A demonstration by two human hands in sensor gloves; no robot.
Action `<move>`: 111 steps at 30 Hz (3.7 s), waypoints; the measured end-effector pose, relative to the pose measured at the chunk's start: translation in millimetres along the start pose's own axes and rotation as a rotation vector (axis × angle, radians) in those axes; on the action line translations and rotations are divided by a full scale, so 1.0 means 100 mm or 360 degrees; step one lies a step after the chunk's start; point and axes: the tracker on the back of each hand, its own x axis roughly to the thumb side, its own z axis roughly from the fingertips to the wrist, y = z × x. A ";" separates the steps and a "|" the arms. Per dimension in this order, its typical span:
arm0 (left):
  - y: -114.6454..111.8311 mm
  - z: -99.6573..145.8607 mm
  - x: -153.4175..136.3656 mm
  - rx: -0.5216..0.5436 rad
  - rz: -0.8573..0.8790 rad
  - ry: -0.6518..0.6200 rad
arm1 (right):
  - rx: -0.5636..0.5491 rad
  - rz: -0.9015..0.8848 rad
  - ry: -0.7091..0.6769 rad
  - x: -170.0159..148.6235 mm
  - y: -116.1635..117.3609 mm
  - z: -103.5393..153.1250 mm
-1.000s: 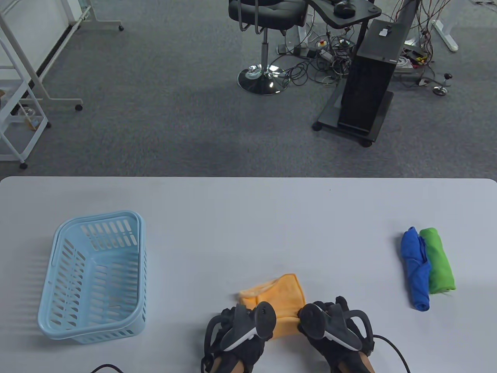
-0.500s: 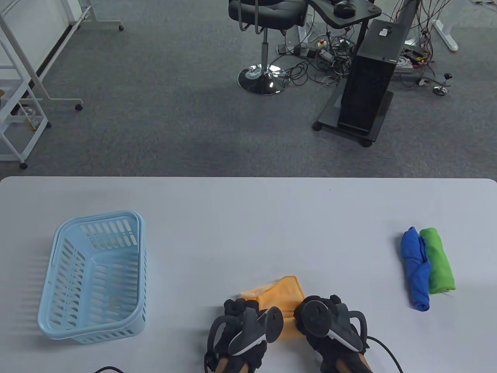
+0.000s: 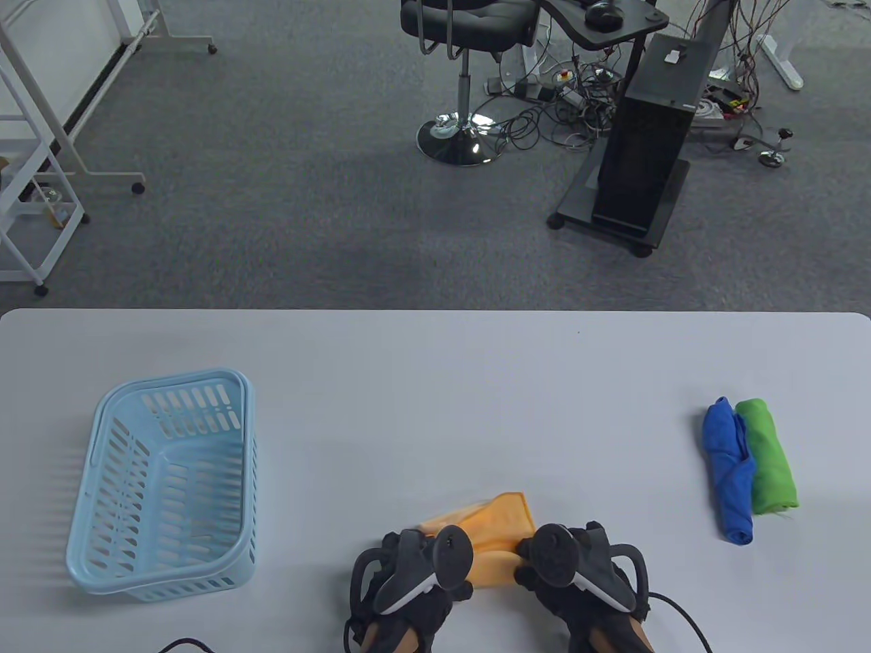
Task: Roll rectangular towel into towel roll
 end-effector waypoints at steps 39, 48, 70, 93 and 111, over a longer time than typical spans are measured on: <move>0.00 -0.01 0.01 0.0159 -0.0049 0.0008 | 0.0108 -0.0138 -0.0011 -0.04 0.00 -0.02; -0.01 -0.02 0.02 0.0069 -0.0065 0.0110 | 0.0013 -0.0348 -0.0133 0.07 -0.03 0.00; -0.08 -0.06 -0.24 -0.0397 0.0161 0.0149 | 0.0017 -0.0258 -0.0168 -0.01 -0.07 -0.01; 0.13 0.03 -0.59 0.0013 0.0020 0.0375 | 0.0097 -0.0020 -0.0752 0.68 0.00 0.33; 0.48 0.30 -0.72 0.0298 0.0081 0.0159 | 0.0018 0.0444 -0.0045 0.24 -0.04 0.04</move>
